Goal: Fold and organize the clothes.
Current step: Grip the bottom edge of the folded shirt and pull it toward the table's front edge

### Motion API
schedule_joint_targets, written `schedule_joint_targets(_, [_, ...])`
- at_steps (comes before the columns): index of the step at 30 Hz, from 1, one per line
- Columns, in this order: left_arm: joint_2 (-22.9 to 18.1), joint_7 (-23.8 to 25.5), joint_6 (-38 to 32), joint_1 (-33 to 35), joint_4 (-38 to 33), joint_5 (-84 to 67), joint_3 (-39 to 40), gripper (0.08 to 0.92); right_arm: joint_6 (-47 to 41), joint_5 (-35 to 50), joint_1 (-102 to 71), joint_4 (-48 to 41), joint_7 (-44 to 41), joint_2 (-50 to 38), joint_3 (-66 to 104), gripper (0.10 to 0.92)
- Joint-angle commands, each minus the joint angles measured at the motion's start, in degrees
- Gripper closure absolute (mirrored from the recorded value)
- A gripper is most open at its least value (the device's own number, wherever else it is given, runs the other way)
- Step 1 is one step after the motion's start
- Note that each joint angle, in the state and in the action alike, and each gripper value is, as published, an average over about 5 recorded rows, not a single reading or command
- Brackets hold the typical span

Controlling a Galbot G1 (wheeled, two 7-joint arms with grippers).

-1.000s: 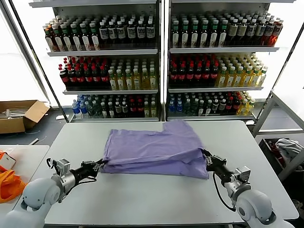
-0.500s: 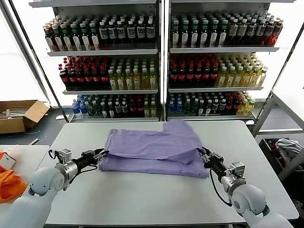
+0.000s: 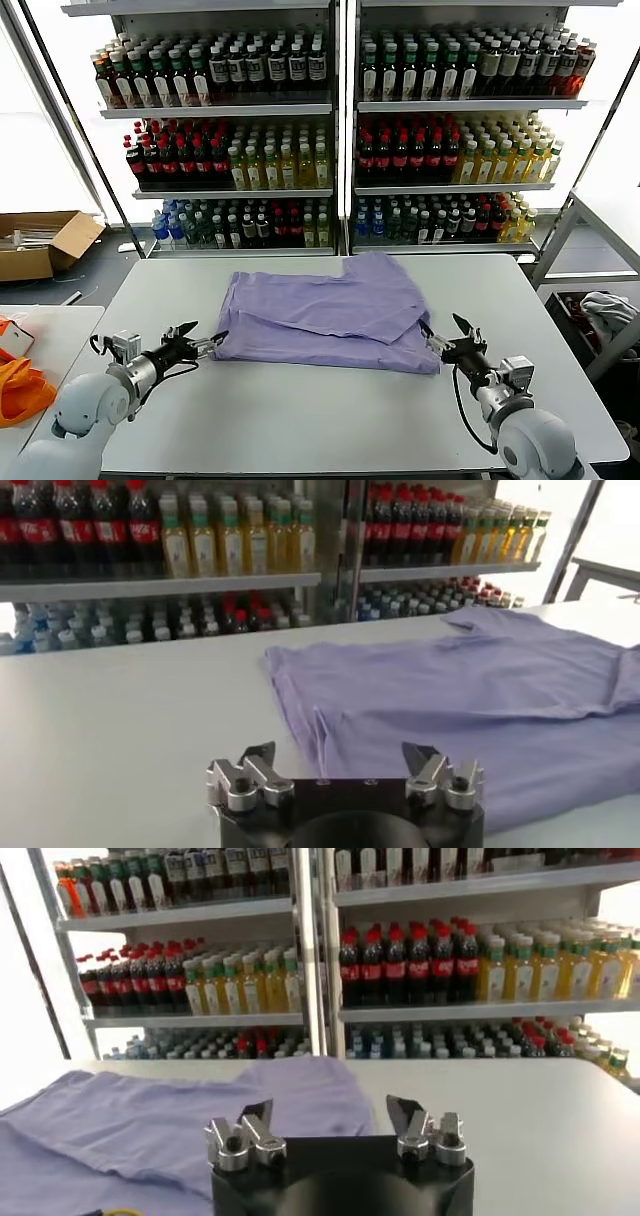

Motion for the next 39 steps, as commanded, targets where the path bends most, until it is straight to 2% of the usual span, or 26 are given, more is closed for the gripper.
schedule_joint_targets(1, [-1.96, -1.71, -0.19, 3.56, -1.77, -0.12, -1.32, 0.180, -3.09, -1.47, -4.42, -0.55, 4.91, 3.93, 0.44, 0.204])
schedule_joint_targets(7, [-3.84, -1.90, -0.20, 2.24, 0.67, 0.42, -0.42, 0.177, -1.77, 0.08, -1.80, -5.00, 7.09, 6.04, -0.87, 0.234])
schedule_joint_targets(13, [-4.96, -1.07, -0.05, 1.30, 3.37, 2.49, 0.03, 0.178, -2.01, 0.33, -1.01, -6.12, 6.98, 6.86, -2.44, 0.396])
schedule_joint_targets(16, [-5.16, -0.70, 0.11, 1.55, 4.51, 3.33, 0.35, 0.217, -2.10, 0.33, -1.04, -6.00, 6.59, 7.09, -3.07, 0.483])
schedule_joint_targets(30, [-6.06, -0.58, 0.87, 3.70, 1.84, 3.92, -0.24, 0.622, -2.40, -0.05, -2.07, -3.21, 3.93, 5.79, -4.40, 0.877])
schedule_joint_targets(32, [-6.06, -0.75, 0.95, 4.57, 0.91, 4.05, -0.67, 0.674, -2.52, -0.03, -3.15, -1.47, 3.30, 5.14, -4.08, 0.899])
schedule_joint_targets(39, [-7.97, -0.91, 1.37, 12.15, -6.27, 4.16, -4.52, 0.872, -2.70, -1.57, -9.24, 4.22, 2.86, 4.16, -2.04, 0.901])
